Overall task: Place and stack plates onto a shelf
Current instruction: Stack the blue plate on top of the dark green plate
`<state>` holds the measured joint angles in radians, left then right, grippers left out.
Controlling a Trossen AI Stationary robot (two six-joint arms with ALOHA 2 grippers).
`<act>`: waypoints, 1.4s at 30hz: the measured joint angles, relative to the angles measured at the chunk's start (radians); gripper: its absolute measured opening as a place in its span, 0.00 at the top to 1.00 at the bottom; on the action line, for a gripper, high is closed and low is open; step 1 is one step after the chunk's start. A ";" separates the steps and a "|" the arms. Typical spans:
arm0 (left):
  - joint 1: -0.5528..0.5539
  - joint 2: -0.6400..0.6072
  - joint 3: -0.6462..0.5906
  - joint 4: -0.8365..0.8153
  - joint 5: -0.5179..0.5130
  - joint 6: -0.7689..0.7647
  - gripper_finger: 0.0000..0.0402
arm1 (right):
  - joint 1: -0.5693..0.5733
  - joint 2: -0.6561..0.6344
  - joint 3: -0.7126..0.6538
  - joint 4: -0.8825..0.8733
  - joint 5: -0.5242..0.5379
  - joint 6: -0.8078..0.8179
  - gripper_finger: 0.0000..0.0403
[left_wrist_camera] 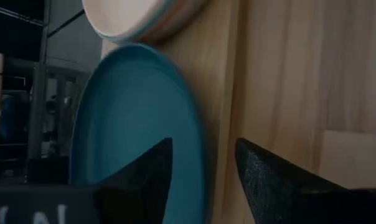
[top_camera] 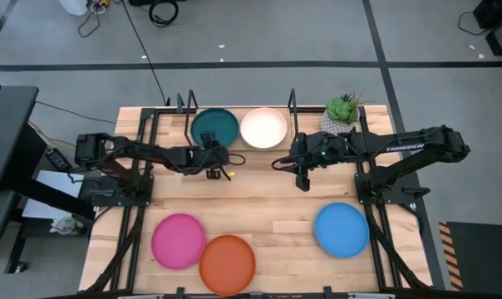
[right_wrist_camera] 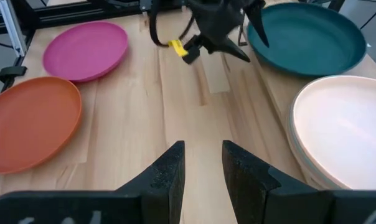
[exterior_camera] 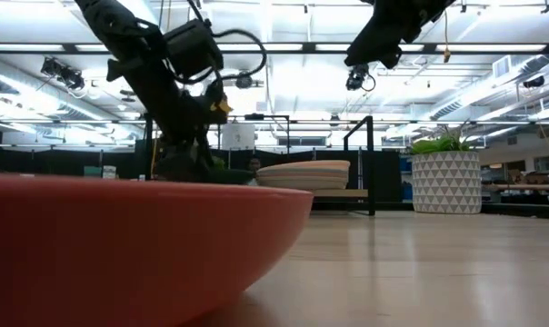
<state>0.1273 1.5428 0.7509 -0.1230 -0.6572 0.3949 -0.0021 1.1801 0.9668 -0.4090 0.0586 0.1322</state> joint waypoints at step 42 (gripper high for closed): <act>-0.020 -0.182 0.000 0.029 0.773 -0.053 0.57 | 0.372 0.455 -0.069 -0.585 -0.128 -0.056 0.84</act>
<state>0.1073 1.3613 0.7509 -0.0944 0.1154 0.3420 0.3695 1.6352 0.8982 -0.9937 -0.0692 0.0759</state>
